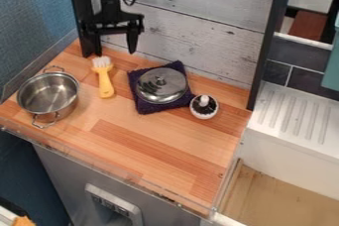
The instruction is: Move the yellow brush to the top left side of the table.
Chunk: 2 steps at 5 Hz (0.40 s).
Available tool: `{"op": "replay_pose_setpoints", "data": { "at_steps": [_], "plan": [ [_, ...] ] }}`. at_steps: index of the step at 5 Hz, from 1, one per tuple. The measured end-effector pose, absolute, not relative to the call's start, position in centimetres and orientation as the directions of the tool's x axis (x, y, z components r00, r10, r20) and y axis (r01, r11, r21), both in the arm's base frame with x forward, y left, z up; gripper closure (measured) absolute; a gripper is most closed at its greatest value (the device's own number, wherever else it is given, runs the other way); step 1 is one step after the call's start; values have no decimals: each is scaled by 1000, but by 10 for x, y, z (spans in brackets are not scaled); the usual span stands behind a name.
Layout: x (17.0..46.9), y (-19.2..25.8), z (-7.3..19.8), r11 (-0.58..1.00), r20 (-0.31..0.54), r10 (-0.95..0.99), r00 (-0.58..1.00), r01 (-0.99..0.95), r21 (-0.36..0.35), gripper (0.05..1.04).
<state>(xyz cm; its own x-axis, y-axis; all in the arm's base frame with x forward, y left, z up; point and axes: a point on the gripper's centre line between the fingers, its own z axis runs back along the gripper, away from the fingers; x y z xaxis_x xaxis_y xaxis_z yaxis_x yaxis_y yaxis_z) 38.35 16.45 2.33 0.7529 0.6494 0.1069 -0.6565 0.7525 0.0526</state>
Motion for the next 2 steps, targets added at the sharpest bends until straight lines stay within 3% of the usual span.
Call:
{"op": "replay_pose_setpoints", "data": {
  "at_steps": [2],
  "plan": [
    [379,160,32,760,128,637,760,-647,61,83]
  ]
}}
